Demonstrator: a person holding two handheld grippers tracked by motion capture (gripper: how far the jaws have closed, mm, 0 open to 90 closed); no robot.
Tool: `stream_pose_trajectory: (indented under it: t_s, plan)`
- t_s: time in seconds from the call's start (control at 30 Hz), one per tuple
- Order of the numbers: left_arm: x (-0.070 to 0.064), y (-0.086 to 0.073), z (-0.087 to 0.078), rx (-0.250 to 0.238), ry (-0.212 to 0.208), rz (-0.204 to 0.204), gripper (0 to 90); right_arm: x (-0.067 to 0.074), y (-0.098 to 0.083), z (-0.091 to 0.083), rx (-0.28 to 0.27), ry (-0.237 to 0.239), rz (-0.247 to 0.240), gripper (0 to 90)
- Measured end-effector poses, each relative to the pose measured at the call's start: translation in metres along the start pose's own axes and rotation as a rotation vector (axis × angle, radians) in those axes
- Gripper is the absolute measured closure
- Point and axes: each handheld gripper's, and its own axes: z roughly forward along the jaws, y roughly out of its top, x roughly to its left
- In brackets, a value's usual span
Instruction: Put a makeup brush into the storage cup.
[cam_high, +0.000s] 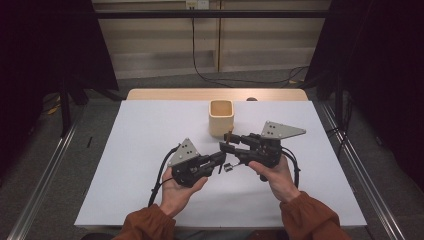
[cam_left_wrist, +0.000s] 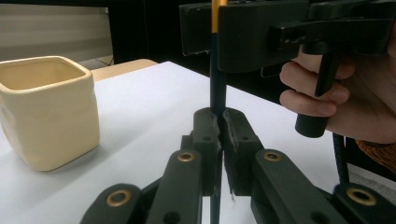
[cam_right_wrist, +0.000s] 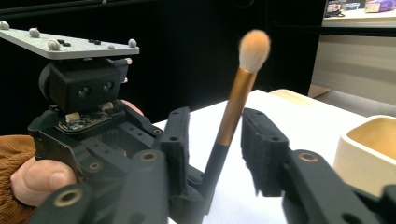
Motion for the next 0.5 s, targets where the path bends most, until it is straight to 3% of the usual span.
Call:
stream_pose_trajectory:
  t_s: [0.27,0.5]
  plan:
    - [-0.0012,-0.0013,0.0011,0.000,-0.003,0.004,84.7,-0.0025,-0.0009,-0.0005,-0.006,0.006,0.024,80.2]
    - [-0.0016,-0.0028,0.0023,0.004,0.002,0.020,84.6,-0.0008,-0.0009,0.0020,0.000,0.031,0.030,84.0]
